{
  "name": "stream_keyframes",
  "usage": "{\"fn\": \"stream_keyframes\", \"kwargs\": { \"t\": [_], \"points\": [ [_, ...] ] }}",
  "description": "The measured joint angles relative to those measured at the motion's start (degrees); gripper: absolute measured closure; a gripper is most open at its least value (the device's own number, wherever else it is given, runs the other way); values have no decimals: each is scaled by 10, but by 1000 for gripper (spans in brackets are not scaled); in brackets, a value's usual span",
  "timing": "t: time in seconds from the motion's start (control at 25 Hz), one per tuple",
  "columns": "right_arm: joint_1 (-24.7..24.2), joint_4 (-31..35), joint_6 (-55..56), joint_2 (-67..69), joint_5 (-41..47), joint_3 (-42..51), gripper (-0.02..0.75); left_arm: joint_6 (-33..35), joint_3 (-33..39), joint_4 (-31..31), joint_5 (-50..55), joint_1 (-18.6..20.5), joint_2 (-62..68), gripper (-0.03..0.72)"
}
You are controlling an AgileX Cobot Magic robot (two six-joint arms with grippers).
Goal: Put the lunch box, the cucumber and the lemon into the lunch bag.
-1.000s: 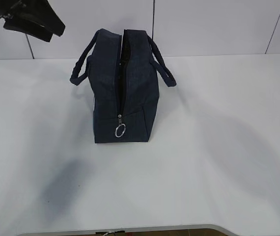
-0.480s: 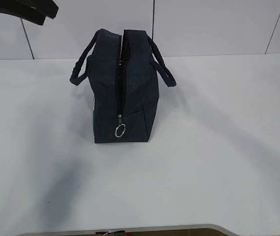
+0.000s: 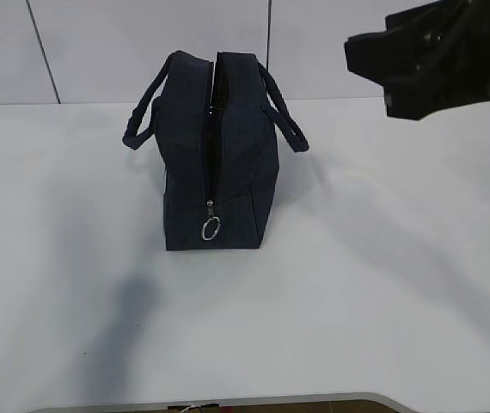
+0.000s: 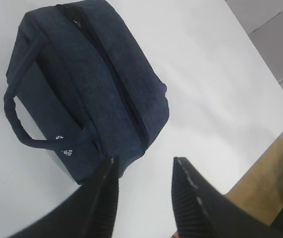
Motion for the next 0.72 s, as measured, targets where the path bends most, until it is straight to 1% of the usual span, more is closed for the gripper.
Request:
{"fn": "stream_keyframes", "kwargs": {
  "t": [0.12, 0.24, 0.36, 0.56, 0.68, 0.72],
  "points": [
    [0, 5, -1, 13, -78, 7, 365, -2, 0, 3, 2, -3, -3, 443],
    [0, 33, 7, 30, -146, 7, 365, -15, 0, 7, 2, -3, -3, 450],
    [0, 45, 9, 48, -169, 7, 364, -23, 0, 10, 2, -5, -3, 451],
    [0, 48, 9, 87, -177, 13, 364, -36, 0, 10, 2, -5, -3, 451],
    [0, 48, 12, 100, -227, 33, 365, -38, 0, 10, 2, -5, -3, 452],
    [0, 49, 16, 103, -262, 47, 365, -39, 0, 10, 2, -5, -3, 452]
  ]
}}
